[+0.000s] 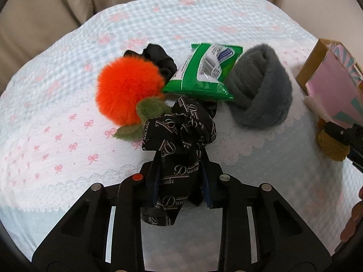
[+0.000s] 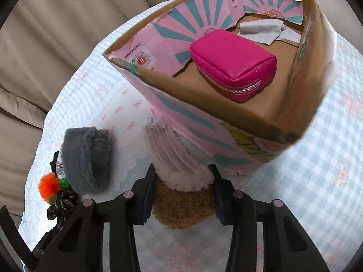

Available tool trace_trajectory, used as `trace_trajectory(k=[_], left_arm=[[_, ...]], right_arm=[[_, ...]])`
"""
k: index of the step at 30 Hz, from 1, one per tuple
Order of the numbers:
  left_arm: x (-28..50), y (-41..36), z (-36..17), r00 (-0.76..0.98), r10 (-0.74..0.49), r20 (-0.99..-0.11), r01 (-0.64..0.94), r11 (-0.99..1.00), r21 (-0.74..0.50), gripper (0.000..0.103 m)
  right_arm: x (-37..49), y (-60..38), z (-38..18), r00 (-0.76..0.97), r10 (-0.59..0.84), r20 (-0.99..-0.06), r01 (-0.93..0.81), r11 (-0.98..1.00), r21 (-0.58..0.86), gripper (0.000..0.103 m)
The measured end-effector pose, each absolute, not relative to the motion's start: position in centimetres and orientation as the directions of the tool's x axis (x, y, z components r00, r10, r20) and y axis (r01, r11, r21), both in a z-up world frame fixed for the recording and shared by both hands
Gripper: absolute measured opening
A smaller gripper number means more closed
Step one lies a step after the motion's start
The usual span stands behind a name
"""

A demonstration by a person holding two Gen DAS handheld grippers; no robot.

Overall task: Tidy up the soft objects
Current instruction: 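Grasp the black scrunchie with the left tool while the right tool grasps the slipper, then carry scrunchie and slipper over the box and release both inside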

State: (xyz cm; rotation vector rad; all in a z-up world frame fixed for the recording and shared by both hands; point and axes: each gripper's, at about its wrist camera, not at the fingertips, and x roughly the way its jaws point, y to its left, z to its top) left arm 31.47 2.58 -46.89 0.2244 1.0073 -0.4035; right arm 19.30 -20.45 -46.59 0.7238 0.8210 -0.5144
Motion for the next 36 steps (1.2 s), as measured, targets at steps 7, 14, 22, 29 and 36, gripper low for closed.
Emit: trace_trajectory(k=[7,14,22,29,36], left_arm=[[29.8,3.0,-43.5,0.476,-0.240,-0.846,0.424,0.906,-0.018,0.025],[27.3,3.5,-36.9,0.492,-0.252,-0.833,0.400,0.915,-0.041,0.025],[24.3,2.9,-26.8,0.557,-0.259,-0.789,0.358,0.932,-0.053,0.025],[21.1,-0.4,-19.3,0.615,-0.247,-0.749,0.322,0.946,-0.047,0.025],[17.5,-7.3,-15.0,0.649,-0.227,-0.727,0.285,0.958,-0.045,0.025]], right_arm=[[17.1,-20.0,-44.1,0.598,-0.125,-0.792,0.652,0.650,0.390,0.039],[15.7,-18.3,-38.8,0.624,-0.087,-0.777,0.602,0.688,0.406,0.039],[13.7,-17.6,-29.7,0.685,-0.048,-0.727,0.496,0.762,0.417,0.039],[11.8,-20.7,-22.2,0.738,0.002,-0.675,0.390,0.816,0.428,0.039],[10.3,-27.2,-17.7,0.752,0.056,-0.657,0.276,0.878,0.391,0.039]])
